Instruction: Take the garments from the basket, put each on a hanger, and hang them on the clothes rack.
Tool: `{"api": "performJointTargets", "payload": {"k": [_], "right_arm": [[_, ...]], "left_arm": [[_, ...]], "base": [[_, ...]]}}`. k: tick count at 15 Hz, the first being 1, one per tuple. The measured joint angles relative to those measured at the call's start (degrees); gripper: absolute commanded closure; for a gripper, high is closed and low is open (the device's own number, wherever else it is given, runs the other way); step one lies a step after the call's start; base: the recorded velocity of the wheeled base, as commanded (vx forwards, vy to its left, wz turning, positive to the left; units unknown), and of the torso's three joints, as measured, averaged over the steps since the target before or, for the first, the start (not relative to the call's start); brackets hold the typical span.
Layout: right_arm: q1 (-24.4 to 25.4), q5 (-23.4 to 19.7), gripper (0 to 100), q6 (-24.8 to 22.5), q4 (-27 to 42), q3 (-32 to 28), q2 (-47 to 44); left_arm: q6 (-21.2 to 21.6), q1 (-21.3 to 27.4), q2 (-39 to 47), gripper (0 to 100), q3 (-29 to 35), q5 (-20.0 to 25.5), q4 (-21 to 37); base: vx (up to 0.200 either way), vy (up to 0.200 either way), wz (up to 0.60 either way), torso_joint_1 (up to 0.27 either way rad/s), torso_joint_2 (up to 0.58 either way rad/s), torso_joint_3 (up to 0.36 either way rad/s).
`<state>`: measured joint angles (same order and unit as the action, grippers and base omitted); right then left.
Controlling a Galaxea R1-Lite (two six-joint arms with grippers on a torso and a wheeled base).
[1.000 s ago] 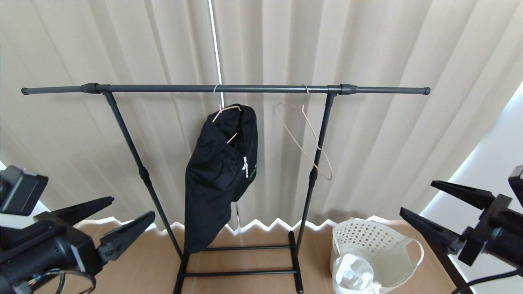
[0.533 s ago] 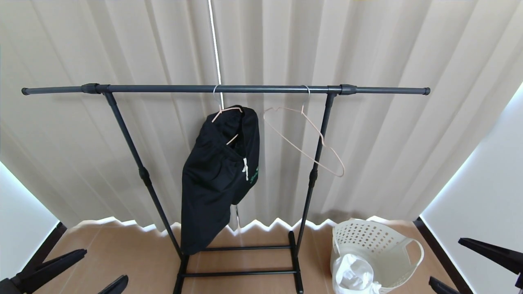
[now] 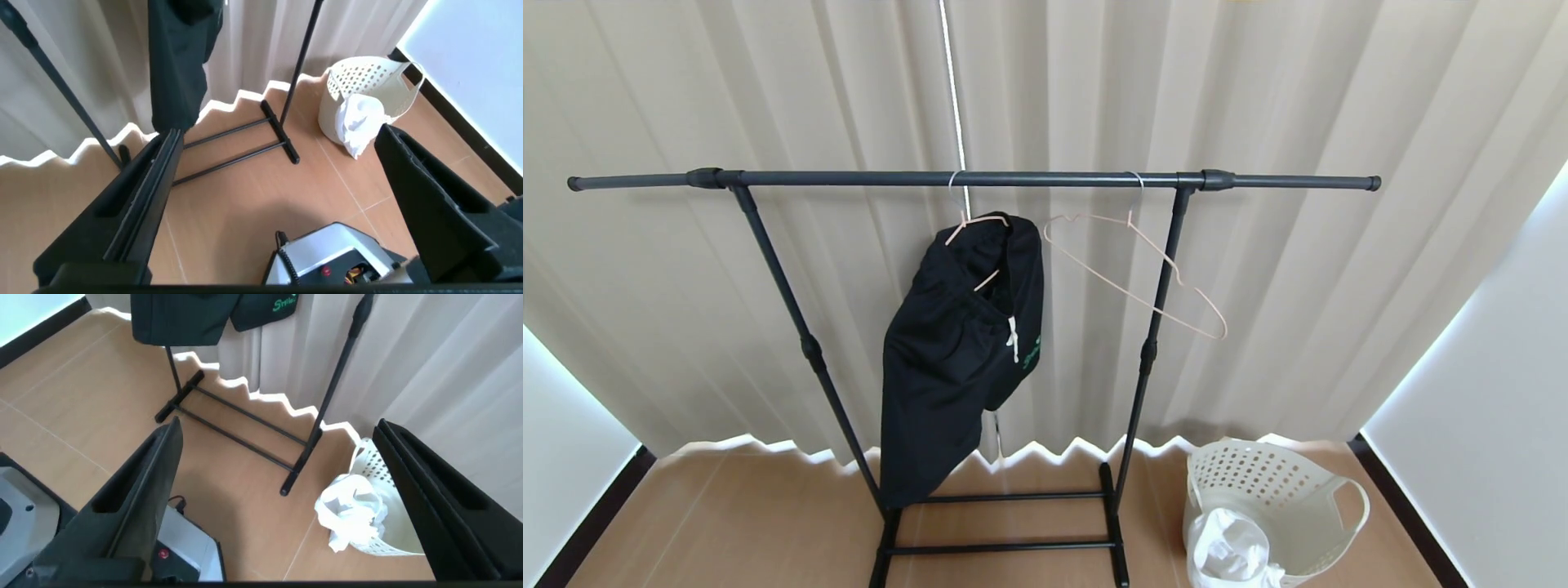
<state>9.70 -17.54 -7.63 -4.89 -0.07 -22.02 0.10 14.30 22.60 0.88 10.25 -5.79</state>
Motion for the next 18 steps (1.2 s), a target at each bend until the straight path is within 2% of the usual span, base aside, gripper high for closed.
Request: {"api": "performJointTargets", "payload": {"k": [2,3,5,7,10,12,14,15,17,18], "right_arm": [[-0.01,1.97,0,0.00,3.55,0.00,5.86],[-0.01,2.85,0,0.00,4.91,-0.04,8.19],[-0.04,3.61,0,0.00,5.44,-0.30,11.54],[-0.80,5.56,0,0.00,5.49,-0.34,14.42],[-2.24,11.30,0,0.66,4.94,-0.11,16.48],[-2.51,12.75,0,3.39,4.94,-0.02,16.98],[-2.62,13.01,0,3.75,4.91,0.02,17.23],[-2.60,12.98,0,3.78,4.89,0.02,17.29],[-2.62,13.01,0,3.75,4.89,0.05,17.34],[-2.49,12.98,0,3.67,4.94,0.05,17.36]], "left_arm": [[-0.05,-0.13,-6.10,0,0.35,-0.11,5.79],[-0.05,-0.38,-8.33,0,0.69,-0.79,6.80],[1.01,-1.54,-11.31,0,0.88,-3.25,7.01],[5.01,-3.94,-14.17,0,0.35,-6.95,7.29],[3.51,-6.03,-16.26,0,-0.11,-10.76,7.31],[3.57,-9.62,-16.91,0,-0.17,-10.68,7.35],[3.64,-14.63,-17.79,0,-0.17,-10.30,7.34],[3.40,-15.04,-18.53,0,-0.17,-9.55,7.31],[2.61,-14.28,-20.59,0,-0.04,-4.82,7.29],[2.39,-14.03,-21.28,0,-0.04,-4.86,7.29]], "base": [[0.000,0.000,0.00,0.000,0.00,0.000],[0.000,0.000,0.00,0.000,0.00,0.000],[0.000,0.000,0.00,0.000,0.00,0.000],[0.000,0.000,0.00,0.000,0.00,0.000],[0.000,0.000,0.00,0.000,0.00,0.000],[0.000,0.000,0.00,0.000,0.00,0.000],[0.000,0.000,0.00,0.000,0.00,0.000],[0.000,0.000,0.00,0.000,0.00,0.000],[0.000,0.000,0.00,0.000,0.00,0.000],[0.000,0.000,0.00,-0.027,0.05,0.036]]}}
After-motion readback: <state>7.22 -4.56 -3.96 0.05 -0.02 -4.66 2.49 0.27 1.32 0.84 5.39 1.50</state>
